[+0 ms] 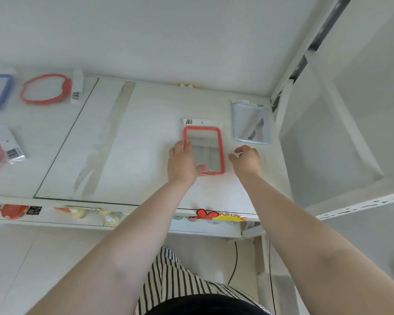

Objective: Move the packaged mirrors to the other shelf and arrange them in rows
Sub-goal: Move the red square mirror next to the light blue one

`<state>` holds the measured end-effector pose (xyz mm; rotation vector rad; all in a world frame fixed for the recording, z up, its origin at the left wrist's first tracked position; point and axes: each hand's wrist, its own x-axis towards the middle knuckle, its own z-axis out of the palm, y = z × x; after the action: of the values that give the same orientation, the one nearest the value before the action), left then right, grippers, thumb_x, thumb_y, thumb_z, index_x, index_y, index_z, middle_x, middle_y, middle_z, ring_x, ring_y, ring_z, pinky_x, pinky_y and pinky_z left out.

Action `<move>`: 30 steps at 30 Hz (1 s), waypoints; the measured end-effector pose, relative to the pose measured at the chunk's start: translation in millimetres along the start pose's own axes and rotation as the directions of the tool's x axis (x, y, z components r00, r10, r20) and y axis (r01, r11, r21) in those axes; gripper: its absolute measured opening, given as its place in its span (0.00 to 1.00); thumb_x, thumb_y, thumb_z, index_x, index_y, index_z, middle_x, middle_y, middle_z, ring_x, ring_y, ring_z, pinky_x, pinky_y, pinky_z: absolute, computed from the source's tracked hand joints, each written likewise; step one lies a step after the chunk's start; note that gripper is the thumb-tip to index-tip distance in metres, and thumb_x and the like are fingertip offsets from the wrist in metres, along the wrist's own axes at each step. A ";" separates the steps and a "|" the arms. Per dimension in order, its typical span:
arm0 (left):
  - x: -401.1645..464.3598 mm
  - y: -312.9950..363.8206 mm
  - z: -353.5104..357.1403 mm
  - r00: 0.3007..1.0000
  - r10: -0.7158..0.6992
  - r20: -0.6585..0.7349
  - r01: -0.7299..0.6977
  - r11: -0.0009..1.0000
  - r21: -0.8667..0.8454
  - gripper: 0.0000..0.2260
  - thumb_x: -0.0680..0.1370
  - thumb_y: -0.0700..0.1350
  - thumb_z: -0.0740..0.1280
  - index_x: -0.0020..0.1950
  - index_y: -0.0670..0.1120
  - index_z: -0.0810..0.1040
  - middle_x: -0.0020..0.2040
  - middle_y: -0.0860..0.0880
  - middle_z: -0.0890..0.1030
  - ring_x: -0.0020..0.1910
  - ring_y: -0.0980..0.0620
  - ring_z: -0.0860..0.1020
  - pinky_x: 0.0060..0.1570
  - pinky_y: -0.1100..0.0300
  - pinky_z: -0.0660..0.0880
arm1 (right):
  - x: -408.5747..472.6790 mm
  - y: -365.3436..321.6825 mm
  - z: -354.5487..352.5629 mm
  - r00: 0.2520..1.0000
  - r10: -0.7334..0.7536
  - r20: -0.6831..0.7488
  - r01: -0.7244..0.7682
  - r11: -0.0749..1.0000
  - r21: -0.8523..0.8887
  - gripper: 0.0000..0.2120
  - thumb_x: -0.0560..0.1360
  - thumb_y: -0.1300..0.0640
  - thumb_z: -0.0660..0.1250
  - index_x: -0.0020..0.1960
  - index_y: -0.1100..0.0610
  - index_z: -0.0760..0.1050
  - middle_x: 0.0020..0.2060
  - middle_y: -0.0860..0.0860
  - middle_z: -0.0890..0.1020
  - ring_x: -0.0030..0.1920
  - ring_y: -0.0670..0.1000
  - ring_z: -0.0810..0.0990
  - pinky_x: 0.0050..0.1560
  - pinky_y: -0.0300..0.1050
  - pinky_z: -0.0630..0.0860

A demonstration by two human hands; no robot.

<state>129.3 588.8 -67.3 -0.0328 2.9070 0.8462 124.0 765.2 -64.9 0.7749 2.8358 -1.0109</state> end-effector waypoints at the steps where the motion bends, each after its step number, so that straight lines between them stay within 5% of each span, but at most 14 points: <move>1: -0.3 2.5 7.1 1.000 0.008 0.017 -0.008 1.000 0.007 0.42 0.70 0.58 0.72 0.77 0.45 0.57 0.77 0.42 0.57 0.75 0.42 0.56 0.73 0.53 0.60 | 6.6 1.5 -2.1 0.999 -0.018 -0.031 0.017 1.000 -0.013 0.14 0.76 0.51 0.67 0.60 0.55 0.75 0.60 0.56 0.74 0.62 0.57 0.74 0.55 0.46 0.72; 9: 33.3 3.4 27.1 1.000 0.005 -0.002 -0.005 0.996 -0.086 0.50 0.70 0.53 0.74 0.78 0.40 0.45 0.80 0.43 0.49 0.79 0.46 0.50 0.77 0.57 0.50 | 65.5 6.8 -6.0 0.990 -0.032 -0.138 0.017 0.994 -0.104 0.26 0.76 0.46 0.65 0.71 0.55 0.68 0.68 0.58 0.70 0.70 0.60 0.64 0.70 0.53 0.64; 14: 68.5 9.4 34.4 1.000 0.021 -0.001 -0.021 0.996 -0.091 0.48 0.72 0.53 0.73 0.78 0.39 0.46 0.80 0.42 0.46 0.79 0.46 0.46 0.78 0.54 0.48 | 90.8 17.5 2.0 0.986 0.023 -0.163 -0.046 0.989 -0.142 0.25 0.74 0.42 0.65 0.67 0.52 0.71 0.73 0.58 0.64 0.75 0.60 0.56 0.75 0.56 0.54; 21: 114.0 20.3 40.7 1.000 -0.002 -0.019 0.001 0.999 -0.048 0.45 0.72 0.55 0.72 0.79 0.42 0.48 0.80 0.41 0.46 0.79 0.43 0.46 0.77 0.48 0.48 | 93.6 26.7 7.4 0.983 0.015 -0.185 -0.020 1.000 -0.021 0.14 0.72 0.44 0.69 0.50 0.53 0.75 0.69 0.57 0.66 0.73 0.59 0.60 0.73 0.55 0.58; 30: 139.5 34.2 44.0 1.000 0.004 0.003 -0.004 0.997 -0.074 0.46 0.72 0.54 0.72 0.79 0.42 0.46 0.80 0.42 0.45 0.79 0.43 0.45 0.77 0.48 0.46 | 91.3 26.6 5.2 0.984 0.044 -0.172 -0.031 0.997 0.077 0.16 0.73 0.47 0.70 0.58 0.52 0.76 0.74 0.56 0.60 0.77 0.57 0.56 0.76 0.53 0.54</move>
<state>-6.6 642.8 -101.9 -0.0314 2.8728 0.9529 55.7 820.3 -102.1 0.9651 2.9283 -1.1008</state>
